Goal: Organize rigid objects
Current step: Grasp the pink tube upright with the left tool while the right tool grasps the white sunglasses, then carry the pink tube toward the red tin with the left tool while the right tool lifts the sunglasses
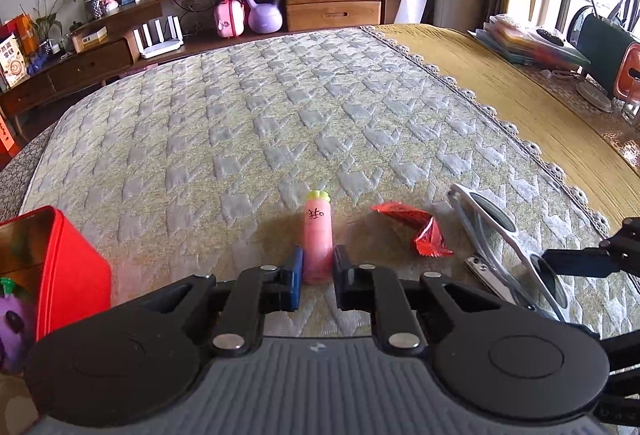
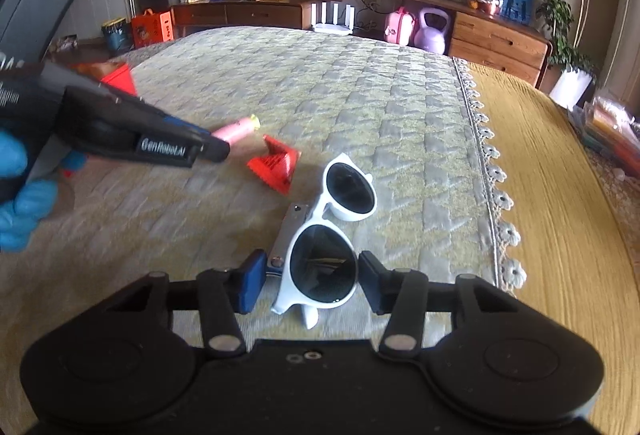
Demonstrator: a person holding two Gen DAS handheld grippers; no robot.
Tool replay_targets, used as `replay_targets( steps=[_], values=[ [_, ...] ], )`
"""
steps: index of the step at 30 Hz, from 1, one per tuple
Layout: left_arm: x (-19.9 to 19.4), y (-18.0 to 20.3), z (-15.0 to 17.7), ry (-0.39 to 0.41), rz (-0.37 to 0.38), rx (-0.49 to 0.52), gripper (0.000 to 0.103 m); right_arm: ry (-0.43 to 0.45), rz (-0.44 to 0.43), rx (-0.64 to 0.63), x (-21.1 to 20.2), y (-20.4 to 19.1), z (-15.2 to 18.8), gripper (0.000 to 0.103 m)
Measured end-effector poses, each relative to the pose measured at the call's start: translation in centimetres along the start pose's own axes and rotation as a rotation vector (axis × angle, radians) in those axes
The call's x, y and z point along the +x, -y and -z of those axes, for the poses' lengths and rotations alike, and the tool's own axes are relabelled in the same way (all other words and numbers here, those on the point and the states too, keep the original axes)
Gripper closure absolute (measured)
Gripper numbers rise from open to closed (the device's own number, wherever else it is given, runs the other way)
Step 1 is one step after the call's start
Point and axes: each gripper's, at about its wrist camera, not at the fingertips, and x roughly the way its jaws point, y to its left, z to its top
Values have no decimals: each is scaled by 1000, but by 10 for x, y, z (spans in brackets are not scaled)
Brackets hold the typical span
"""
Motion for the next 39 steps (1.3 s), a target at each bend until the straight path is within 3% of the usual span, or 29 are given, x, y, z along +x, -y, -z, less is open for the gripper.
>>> replay_targets(
  steps=[6,8,9,15,18,23,32,39],
  values=[
    [-18,0,13,-5,7,-2,88,-10,-15,-32,-19,-9,16,50],
    [-22,1,16,-7,7,-3,88,-15,-18,-34,-23,-9,18,30],
    [-24,1,17,-8,6,-3,88,-15,-23,-32,-24,-9,19,29],
    [-28,4,21,-16,7,1,88,-19,-48,50,-22,1,18,43],
    [-29,6,21,-16,8,7,88,-11,-33,26,-23,3,19,61],
    [-29,5,21,-17,17,-2,88,-7,-38,5,-29,8,21,69],
    [-42,2,22,-4,25,-26,88,72,39,134,-52,21,25,70],
    [-60,-5,22,12,39,-47,88,129,76,138,-72,6,17,70]
  ],
)
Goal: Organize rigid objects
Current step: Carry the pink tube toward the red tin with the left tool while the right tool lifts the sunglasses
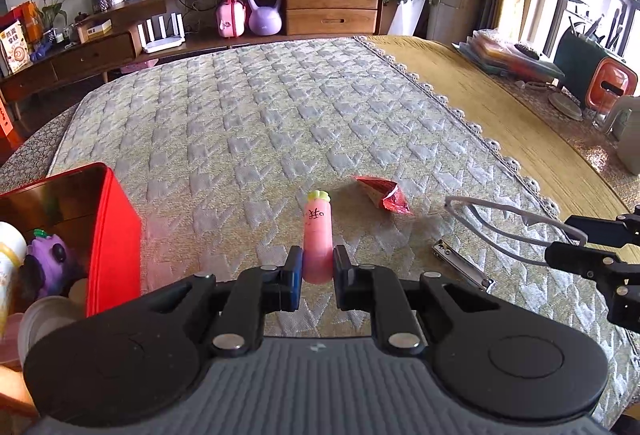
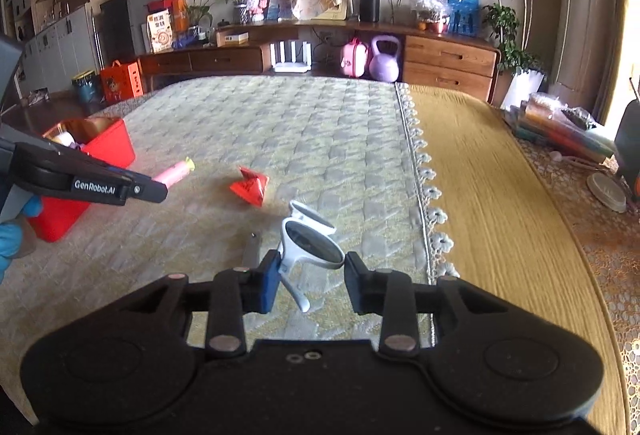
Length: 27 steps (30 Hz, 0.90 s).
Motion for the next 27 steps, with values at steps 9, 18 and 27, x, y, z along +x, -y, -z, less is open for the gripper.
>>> replay_targets(
  steps=[9,18,27],
  values=[
    [-29,-15,2,26,-2,-32,88,48,40,-3,-25,-11,-12,70],
    [-57,-32,2,53,-1,-54,88,100,58,-7,-46,-21,-24,70],
    [-79,-65,3,71,-27,-92,88,151,4,-26,-55,-48,-47,70]
  ],
)
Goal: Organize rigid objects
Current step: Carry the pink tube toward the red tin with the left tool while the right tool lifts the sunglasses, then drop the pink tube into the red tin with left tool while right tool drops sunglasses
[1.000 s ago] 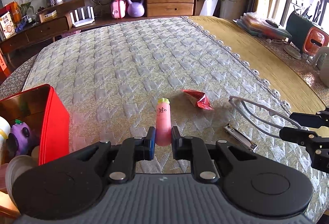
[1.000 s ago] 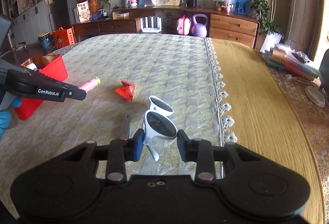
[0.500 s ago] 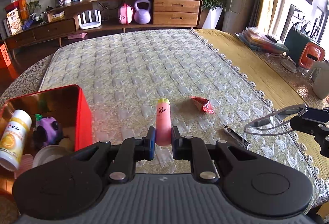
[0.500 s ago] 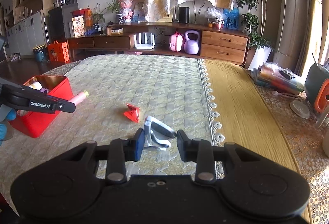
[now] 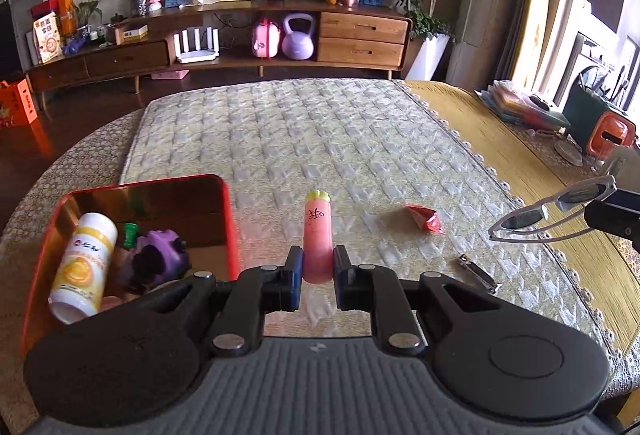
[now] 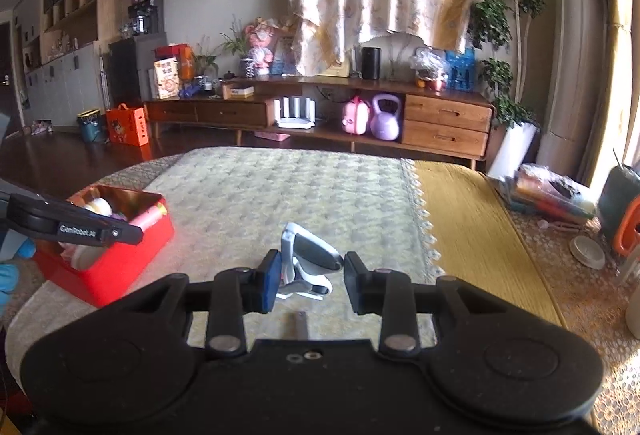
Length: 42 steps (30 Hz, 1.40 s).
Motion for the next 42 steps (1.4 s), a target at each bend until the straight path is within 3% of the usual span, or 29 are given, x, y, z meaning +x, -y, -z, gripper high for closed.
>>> replay_targets(
  steps=[13,23,42],
  values=[
    [-31,-71,-1,4,-94,-58,88,65,-156,-100,26,-88,-40,70],
    [-29,-113,9,-19,-132,-93,88,65,-258,-156,60,-149,-54,70],
    [8,-120,28,-94,-136,-42,88,0,-207,-273,129,-194,-35,70]
  ],
)
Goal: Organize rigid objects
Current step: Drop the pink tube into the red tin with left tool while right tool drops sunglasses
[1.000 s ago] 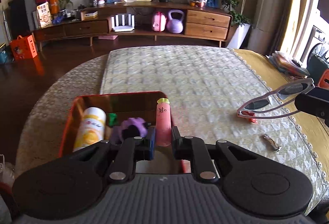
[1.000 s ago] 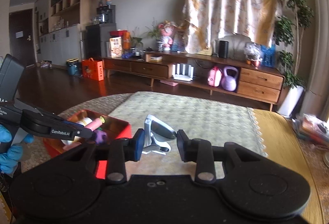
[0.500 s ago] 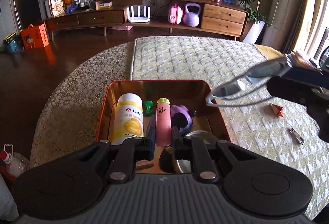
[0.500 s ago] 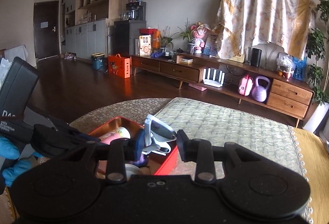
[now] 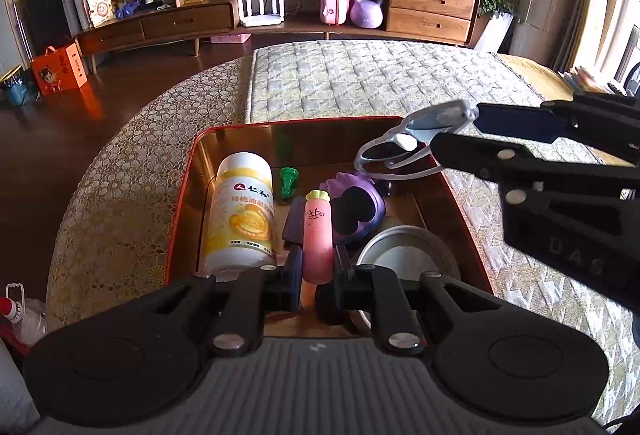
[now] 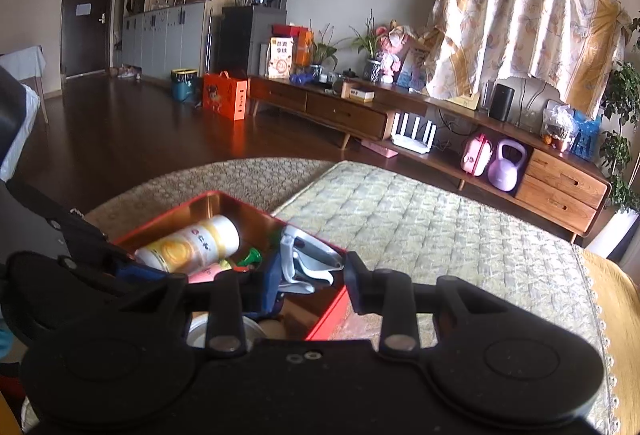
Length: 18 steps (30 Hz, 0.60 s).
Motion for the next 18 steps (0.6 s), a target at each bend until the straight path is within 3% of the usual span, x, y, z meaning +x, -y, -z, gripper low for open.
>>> replay_targets(
  steps=[8,18],
  values=[
    [13,-3,1,-37,-20,-8,88,-84,-8,5,10,-5,10,70],
    [26,-8,6,-66,-45,-17,88,-124,-3,-17,15,-12,18,69]
  ],
)
